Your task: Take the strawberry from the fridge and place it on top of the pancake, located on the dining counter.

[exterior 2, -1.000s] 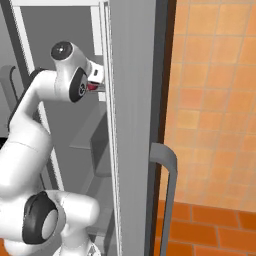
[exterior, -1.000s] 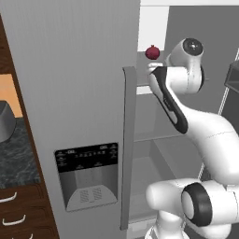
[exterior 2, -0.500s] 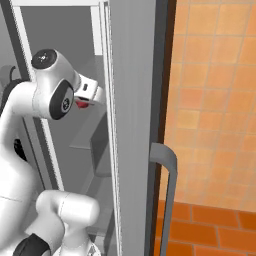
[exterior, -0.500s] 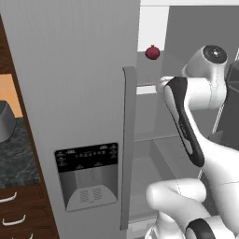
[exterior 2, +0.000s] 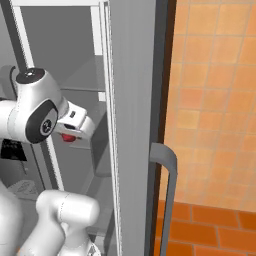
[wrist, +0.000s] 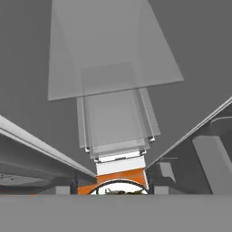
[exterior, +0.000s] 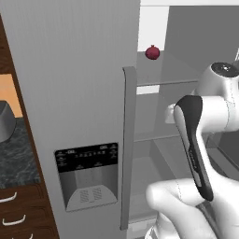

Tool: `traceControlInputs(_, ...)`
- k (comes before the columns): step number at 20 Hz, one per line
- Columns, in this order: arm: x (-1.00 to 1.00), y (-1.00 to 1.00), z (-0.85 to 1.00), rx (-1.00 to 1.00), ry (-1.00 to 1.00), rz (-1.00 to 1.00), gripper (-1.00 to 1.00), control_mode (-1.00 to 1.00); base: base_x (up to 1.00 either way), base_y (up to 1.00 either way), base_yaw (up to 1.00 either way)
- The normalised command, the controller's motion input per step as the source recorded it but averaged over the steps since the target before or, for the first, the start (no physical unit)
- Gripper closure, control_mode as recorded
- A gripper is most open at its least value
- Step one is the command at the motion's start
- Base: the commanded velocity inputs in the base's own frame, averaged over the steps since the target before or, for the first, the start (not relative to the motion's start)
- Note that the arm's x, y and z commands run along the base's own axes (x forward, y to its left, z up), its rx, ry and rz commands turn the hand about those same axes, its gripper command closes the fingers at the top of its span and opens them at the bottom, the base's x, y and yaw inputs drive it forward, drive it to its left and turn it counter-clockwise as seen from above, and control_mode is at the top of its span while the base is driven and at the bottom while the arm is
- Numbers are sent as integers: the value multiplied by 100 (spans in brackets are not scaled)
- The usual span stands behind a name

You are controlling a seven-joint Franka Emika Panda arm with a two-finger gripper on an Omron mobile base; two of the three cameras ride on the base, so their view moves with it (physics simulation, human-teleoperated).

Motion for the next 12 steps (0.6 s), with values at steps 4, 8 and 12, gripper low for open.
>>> traceControlInputs(4, -46, 23, -84, 0, 12, 0, 100, -100, 0, 0, 0)
traceControlInputs(8, -7, 17, -61, -1, 7, 0, 100, -100, 0, 0, 0)
traceControlInputs(12, 0, 0, -5, 0, 0, 0, 100, -100, 0, 0, 0)
